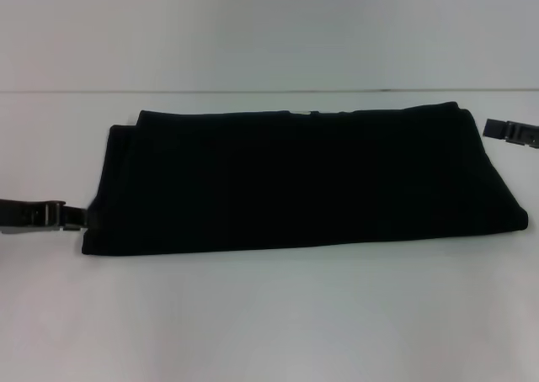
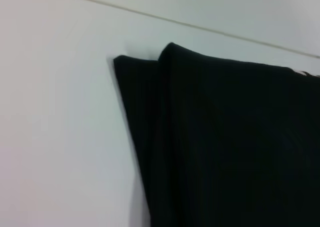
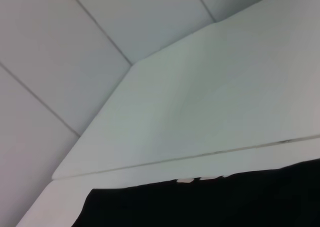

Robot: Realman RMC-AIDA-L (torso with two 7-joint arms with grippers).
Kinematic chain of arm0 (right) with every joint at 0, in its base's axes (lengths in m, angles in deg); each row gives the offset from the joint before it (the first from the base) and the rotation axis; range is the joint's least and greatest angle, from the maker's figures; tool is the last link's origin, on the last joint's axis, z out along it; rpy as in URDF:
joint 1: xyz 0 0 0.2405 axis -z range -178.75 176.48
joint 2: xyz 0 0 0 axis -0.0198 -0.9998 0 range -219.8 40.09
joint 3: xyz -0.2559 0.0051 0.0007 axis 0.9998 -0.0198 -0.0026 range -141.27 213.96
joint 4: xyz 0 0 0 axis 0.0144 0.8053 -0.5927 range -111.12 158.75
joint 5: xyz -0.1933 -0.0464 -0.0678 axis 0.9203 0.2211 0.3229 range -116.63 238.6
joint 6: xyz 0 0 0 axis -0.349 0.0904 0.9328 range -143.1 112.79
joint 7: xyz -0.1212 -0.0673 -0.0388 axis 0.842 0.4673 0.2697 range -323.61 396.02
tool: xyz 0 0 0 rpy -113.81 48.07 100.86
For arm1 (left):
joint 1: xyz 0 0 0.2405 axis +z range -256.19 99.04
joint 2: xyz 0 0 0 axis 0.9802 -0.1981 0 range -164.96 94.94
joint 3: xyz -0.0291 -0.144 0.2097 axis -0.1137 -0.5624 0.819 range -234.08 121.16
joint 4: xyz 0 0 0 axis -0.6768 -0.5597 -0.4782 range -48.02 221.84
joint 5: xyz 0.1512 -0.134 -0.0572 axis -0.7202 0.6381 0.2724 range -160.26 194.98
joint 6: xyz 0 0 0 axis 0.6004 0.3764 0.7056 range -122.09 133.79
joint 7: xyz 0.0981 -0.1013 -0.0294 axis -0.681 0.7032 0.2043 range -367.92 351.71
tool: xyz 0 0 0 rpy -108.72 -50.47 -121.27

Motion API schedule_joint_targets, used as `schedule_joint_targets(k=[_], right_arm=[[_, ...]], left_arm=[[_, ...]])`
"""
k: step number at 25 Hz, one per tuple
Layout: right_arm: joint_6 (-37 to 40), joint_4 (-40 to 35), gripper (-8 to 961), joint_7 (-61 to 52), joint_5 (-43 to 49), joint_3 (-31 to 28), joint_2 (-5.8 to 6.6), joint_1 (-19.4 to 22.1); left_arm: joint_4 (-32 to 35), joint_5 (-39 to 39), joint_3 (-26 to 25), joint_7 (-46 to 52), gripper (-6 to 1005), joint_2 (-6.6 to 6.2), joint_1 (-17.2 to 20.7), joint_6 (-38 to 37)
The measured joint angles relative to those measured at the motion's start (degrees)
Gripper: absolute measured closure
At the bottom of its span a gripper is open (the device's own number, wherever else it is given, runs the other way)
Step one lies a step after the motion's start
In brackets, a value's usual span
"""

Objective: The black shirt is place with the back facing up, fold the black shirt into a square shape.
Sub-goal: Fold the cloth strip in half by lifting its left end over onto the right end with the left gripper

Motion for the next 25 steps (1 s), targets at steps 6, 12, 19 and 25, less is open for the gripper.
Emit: schedule_joint_targets(k=[6,12,19,25], right_arm=[[1.19,3.25,67,6.68,-0.37,-0.02,-0.06,-0.32],[3.49,3.55,31,10.15,-2.03,0.23,-0.15,-1.17],[3.82,3.39,15,13.36,-2.04,1.69,-0.19,-3.67],[3.76,3.2,15,14.12,-2.14,2.27,0.06,-5.17]], left_arm=[[-0.56,0.16,-0.92,3.01,646,-0.17,0.19,-10.87],[-4.82,0.26,-0.7,11.78,402,-0.54,-1.23,-10.95],[-9.47,1.65,-1.67,21.81,201,-1.19,-2.28,-6.05],[-13.48,2.27,-6.88,27.79,202,-1.85,-2.21,-3.99]])
